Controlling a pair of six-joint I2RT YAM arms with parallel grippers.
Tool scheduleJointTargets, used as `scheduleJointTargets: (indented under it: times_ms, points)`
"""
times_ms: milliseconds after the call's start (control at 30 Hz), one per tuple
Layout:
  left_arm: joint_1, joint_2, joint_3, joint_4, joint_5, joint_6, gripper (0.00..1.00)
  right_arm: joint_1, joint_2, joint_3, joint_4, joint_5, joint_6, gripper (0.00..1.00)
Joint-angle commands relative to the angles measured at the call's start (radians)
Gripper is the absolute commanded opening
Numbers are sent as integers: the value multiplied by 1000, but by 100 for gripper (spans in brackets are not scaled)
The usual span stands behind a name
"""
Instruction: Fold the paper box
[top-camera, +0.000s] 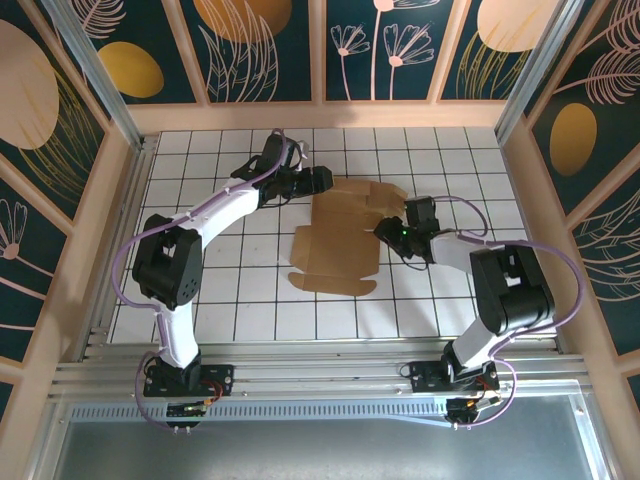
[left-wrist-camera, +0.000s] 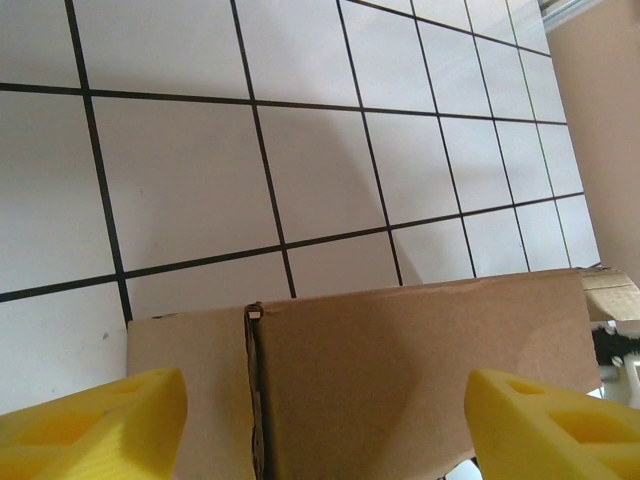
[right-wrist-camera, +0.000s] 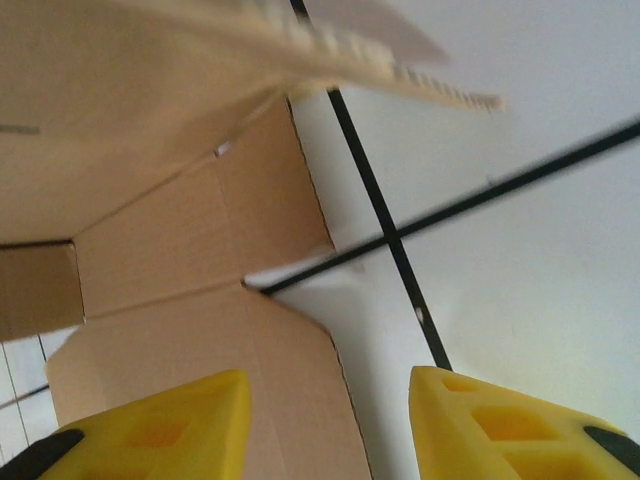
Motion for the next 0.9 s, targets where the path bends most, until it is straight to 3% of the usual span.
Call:
scheduleJointTargets:
  times_ms: [0,267,533,867]
  points:
    - [5,4,-5,3,24,-1,72,-9,34,48,117,28,-22,45]
    - [5,13,-6,1,39,-2,69,-13,125,103,146,60,-8,44]
    - [5,22,-12,0,37,0,67,-8,142,32,345,96,-10,45]
    - [5,22,-12,-3,32,3,67,-3,205,11,445,99,-84,46]
